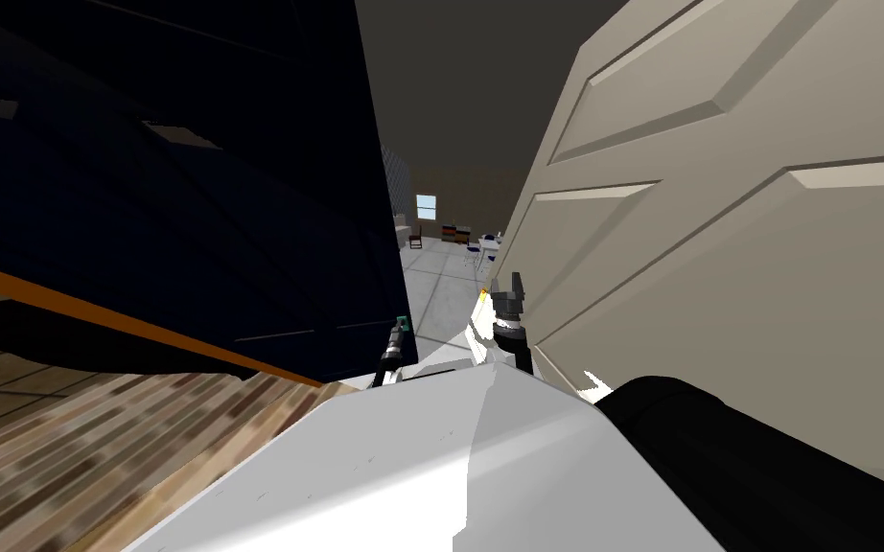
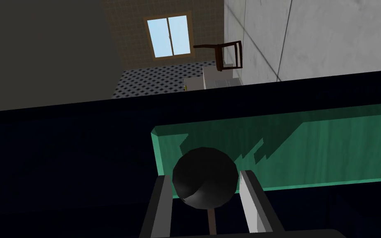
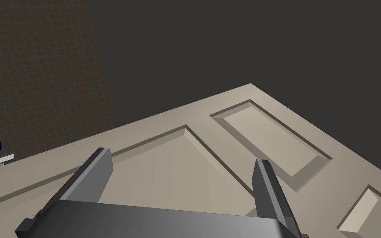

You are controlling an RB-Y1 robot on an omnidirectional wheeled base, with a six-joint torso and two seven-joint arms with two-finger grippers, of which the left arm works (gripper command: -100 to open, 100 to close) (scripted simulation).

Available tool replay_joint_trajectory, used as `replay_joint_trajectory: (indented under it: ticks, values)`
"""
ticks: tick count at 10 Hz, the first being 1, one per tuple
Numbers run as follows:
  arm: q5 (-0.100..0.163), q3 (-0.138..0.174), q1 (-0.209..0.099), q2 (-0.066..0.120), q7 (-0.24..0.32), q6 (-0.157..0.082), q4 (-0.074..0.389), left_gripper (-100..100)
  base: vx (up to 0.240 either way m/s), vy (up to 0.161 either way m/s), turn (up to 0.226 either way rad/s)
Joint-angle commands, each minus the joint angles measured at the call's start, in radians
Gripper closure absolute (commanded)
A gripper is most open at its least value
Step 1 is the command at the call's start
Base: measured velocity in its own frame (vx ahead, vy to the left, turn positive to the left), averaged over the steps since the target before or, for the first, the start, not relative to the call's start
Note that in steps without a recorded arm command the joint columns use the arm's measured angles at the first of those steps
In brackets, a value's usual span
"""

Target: Push the door open

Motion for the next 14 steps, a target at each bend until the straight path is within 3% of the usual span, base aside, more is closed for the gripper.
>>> replay_joint_trajectory:
  ticks: [1,4,8,9,10,14]
  values:
    - [0.0,0.0,0.0,0.0,0.0,-0.001,-0.001,100,-0.007,-0.001,0.002]
    - [0.009,0.019,-0.001,0.014,-0.01,-0.002,0.003,100,0.076,-0.029,0.023]
    - [0.031,0.066,-0.006,0.033,-0.033,-0.009,0.008,100,0.217,-0.042,0.075]
    - [0.031,0.066,-0.006,0.033,-0.033,-0.009,0.008,100,0.161,-0.009,0.076]
    - [0.04,0.066,0.008,0.034,-0.036,0.007,-0.015,-100,-0.066,-0.088,0.099]
    - [0.06,0.076,0.017,0.009,-0.044,0.012,-0.031,-100,-0.217,-0.112,0.078]
